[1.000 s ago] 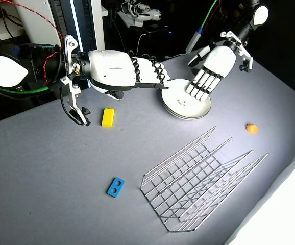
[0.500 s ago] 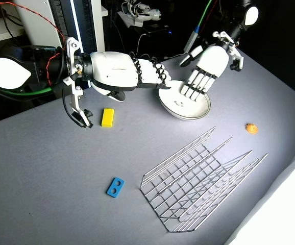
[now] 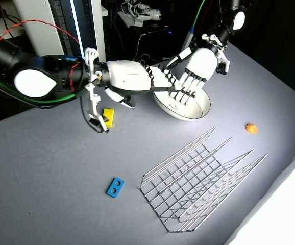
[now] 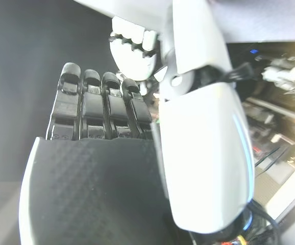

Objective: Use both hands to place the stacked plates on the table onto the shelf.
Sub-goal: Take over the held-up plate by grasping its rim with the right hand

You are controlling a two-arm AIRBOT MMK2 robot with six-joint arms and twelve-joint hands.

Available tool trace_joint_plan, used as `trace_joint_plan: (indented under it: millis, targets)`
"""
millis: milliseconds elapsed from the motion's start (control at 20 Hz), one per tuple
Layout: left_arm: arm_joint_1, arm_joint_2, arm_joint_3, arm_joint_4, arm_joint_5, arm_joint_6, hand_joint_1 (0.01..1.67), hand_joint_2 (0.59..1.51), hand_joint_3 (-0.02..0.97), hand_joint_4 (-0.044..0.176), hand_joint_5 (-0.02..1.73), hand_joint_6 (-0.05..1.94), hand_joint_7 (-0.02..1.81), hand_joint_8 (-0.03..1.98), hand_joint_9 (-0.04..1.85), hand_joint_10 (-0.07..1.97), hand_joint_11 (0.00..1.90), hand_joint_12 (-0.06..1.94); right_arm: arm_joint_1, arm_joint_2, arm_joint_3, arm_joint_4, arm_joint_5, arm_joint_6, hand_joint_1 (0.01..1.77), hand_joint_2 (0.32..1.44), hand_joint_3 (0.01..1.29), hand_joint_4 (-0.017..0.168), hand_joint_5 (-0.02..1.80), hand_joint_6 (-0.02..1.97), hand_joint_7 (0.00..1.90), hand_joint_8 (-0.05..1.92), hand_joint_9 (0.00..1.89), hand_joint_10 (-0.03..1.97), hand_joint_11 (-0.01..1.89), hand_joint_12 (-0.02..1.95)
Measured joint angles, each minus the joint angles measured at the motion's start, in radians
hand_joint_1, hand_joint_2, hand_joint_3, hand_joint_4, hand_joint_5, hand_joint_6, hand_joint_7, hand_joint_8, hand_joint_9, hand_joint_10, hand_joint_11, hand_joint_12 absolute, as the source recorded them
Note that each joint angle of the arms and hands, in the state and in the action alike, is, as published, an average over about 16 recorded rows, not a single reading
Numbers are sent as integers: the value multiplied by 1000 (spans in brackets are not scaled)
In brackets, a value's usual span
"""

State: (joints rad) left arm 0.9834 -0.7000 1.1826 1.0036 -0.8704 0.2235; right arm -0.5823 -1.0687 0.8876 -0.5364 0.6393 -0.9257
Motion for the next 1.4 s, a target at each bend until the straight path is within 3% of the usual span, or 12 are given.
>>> trace_joint_plan:
  millis: [300,750,1050,1200,1400]
  targets:
    - [-6,-8,-18,-42,20,0,19,1161,17,-5,35,-11,-3,-14,46,-9,18,6,10,-95,57,16,-25,-65,1343,1000,15,4,25,17,23,11,26,3,13,168]
    - [-13,-12,-34,-68,37,0,18,1161,17,-5,44,-10,-3,-14,43,-11,24,7,24,-197,156,66,-56,-95,1244,1033,15,4,91,17,99,12,113,43,13,761]
    - [-17,-14,-40,-76,43,0,19,1161,17,-5,54,-11,1,-14,47,-12,31,10,30,-241,204,88,-60,-98,1188,1054,16,4,247,35,288,25,240,246,37,1269]
    - [-17,-14,-41,-79,44,0,19,1161,17,-5,59,-10,5,-13,52,-12,35,16,32,-256,217,88,-53,-100,1179,1059,15,4,372,89,435,46,342,376,114,1361]
    - [-17,-14,-41,-84,44,0,20,1161,17,-6,65,-10,13,-13,64,-12,40,24,34,-268,226,83,-36,-105,1175,1048,14,3,526,303,619,163,506,526,287,1433]
